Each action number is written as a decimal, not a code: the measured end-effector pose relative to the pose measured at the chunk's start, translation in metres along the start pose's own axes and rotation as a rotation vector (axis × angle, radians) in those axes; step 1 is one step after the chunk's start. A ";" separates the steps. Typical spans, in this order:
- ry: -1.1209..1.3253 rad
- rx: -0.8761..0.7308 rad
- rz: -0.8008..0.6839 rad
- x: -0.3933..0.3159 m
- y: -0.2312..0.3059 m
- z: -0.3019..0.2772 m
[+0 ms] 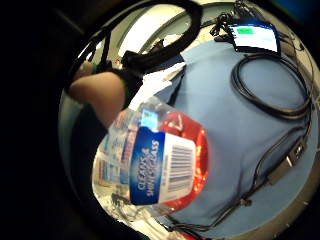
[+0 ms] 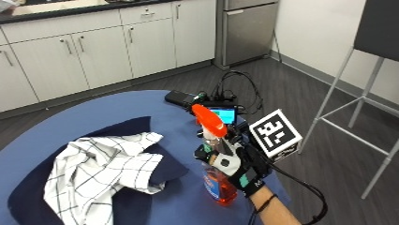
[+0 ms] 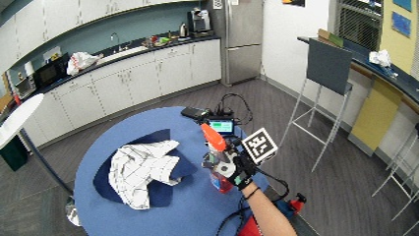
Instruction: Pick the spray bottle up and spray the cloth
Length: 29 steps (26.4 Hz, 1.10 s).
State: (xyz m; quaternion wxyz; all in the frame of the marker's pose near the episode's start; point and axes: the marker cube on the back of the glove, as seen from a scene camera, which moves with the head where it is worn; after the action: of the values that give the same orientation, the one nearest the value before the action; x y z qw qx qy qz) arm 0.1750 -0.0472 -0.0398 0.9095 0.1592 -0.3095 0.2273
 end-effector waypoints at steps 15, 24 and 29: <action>0.136 -0.680 0.217 -0.044 -0.111 0.023; 0.339 -0.917 0.324 -0.040 -0.123 0.069; 0.376 -0.932 0.344 -0.031 -0.120 0.076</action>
State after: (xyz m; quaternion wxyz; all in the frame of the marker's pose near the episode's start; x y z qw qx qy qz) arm 0.1771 -0.1915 -0.0198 0.8732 -0.3584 -0.2309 0.2362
